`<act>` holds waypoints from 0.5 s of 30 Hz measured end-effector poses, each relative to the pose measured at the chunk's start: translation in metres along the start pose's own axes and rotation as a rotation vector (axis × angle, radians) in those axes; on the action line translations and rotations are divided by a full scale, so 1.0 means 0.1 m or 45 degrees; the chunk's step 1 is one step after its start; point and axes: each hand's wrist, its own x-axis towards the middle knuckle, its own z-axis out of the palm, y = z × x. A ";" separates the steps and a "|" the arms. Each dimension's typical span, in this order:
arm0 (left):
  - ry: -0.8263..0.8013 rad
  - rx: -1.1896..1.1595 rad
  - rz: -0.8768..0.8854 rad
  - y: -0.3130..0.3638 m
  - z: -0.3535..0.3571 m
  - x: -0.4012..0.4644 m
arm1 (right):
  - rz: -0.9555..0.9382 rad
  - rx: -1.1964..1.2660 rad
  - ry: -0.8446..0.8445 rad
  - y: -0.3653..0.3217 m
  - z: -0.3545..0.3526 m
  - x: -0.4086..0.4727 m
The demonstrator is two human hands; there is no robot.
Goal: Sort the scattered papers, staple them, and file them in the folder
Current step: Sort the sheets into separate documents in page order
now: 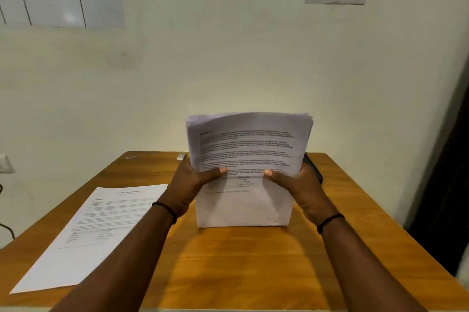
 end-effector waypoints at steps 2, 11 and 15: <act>-0.002 -0.027 -0.010 0.03 0.04 0.05 | -0.057 0.059 0.034 -0.06 0.05 0.02; -0.031 -0.149 -0.241 -0.19 0.06 -0.03 | 0.030 0.195 0.210 0.29 0.07 -0.11; 0.072 -0.271 -0.278 -0.05 -0.01 0.12 | 0.114 0.146 -0.041 0.11 -0.15 0.04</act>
